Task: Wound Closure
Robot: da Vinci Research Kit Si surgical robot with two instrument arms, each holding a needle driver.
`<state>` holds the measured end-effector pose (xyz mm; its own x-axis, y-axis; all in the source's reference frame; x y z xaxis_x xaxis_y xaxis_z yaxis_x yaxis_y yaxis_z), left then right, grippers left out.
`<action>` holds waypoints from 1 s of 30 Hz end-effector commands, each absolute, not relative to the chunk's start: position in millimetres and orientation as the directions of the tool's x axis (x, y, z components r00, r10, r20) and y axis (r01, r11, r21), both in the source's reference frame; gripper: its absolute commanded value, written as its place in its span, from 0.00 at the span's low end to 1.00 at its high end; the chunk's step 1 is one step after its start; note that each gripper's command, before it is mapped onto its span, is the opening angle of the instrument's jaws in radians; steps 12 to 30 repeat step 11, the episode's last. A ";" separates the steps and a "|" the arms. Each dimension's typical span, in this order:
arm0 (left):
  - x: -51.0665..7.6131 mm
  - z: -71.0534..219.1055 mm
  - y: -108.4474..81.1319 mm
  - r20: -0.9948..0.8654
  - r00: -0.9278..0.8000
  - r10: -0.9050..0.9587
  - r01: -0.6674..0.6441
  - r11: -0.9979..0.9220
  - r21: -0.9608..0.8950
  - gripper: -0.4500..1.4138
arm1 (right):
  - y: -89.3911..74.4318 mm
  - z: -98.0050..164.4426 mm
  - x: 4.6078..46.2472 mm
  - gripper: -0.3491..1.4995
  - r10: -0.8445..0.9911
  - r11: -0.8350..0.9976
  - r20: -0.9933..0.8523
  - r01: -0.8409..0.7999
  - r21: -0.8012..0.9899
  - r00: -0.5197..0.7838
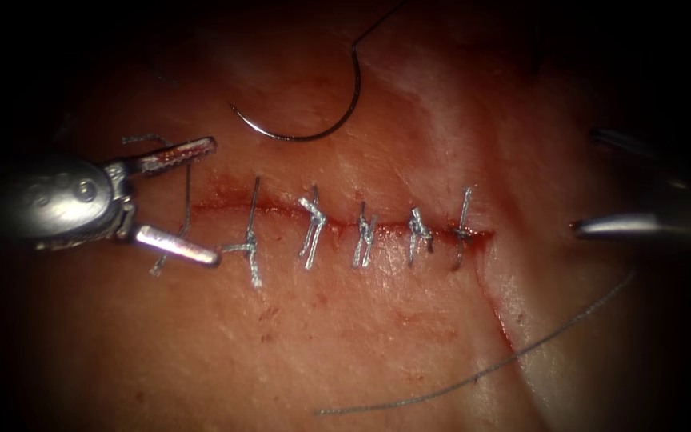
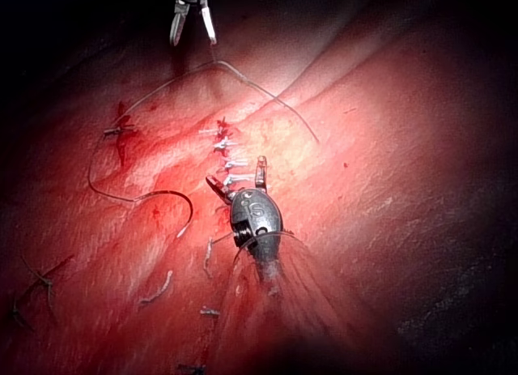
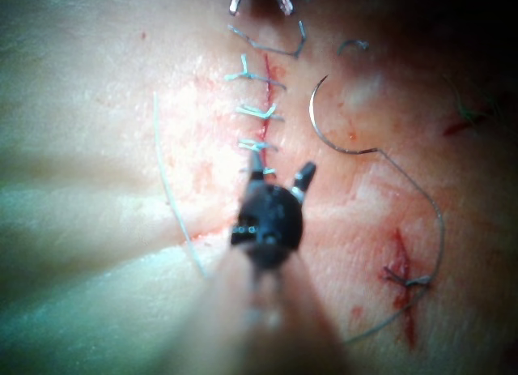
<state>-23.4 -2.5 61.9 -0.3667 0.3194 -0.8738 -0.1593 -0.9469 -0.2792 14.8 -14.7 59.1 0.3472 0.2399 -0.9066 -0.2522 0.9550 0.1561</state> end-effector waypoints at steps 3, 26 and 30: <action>-23.8 62.5 -2.7 -0.875 -0.365 0.319 -0.157 -0.947 -0.280 0.49 | -14.9 59.5 15.5 0.89 0.239 0.955 -0.907 -0.251 0.156 0.345; -23.8 62.4 -2.7 -0.874 -0.365 0.319 -0.157 -0.947 -0.280 0.49 | -14.9 59.3 15.6 0.89 0.240 0.954 -0.910 -0.255 0.157 0.338; -23.8 62.4 -2.7 -0.874 -0.365 0.319 -0.157 -0.947 -0.280 0.49 | -14.9 59.3 15.6 0.89 0.240 0.954 -0.910 -0.255 0.157 0.338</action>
